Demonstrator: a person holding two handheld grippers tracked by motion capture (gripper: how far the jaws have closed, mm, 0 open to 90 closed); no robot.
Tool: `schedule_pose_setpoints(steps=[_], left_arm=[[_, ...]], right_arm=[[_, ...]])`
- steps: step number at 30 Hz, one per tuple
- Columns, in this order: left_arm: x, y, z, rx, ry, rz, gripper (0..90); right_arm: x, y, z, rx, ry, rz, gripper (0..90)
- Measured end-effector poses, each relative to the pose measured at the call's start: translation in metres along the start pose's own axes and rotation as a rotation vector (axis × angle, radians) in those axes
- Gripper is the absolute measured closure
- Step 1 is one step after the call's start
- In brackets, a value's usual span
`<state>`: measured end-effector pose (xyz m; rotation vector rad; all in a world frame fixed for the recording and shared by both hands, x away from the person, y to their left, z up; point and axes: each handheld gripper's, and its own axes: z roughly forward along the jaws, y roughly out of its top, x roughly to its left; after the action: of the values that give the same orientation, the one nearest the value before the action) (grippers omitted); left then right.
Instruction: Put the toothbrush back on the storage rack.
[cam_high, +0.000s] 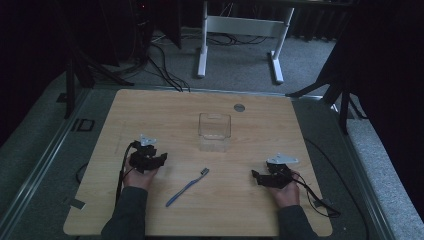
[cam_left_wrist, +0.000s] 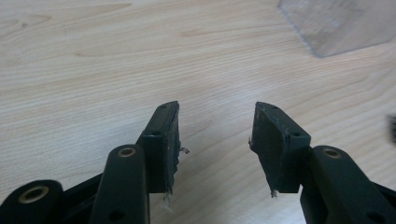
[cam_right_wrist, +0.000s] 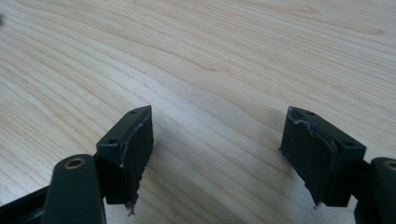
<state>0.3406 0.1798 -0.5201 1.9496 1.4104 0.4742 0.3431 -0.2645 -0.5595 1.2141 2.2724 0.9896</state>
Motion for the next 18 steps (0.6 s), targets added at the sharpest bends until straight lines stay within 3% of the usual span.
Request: schedule_pose_setpoints(steps=[9,18], left_arm=[[-0.008,0.003,-0.017,-0.034,-0.049,0.011,51.0],[-0.019,0.012,-0.036,-0.05,-0.077,0.05,50.8]], right_arm=[[0.0,0.0,0.0,-0.001,-0.001,-0.001,25.0],[0.0,0.0,0.0,-0.001,-0.002,0.002,25.1]])
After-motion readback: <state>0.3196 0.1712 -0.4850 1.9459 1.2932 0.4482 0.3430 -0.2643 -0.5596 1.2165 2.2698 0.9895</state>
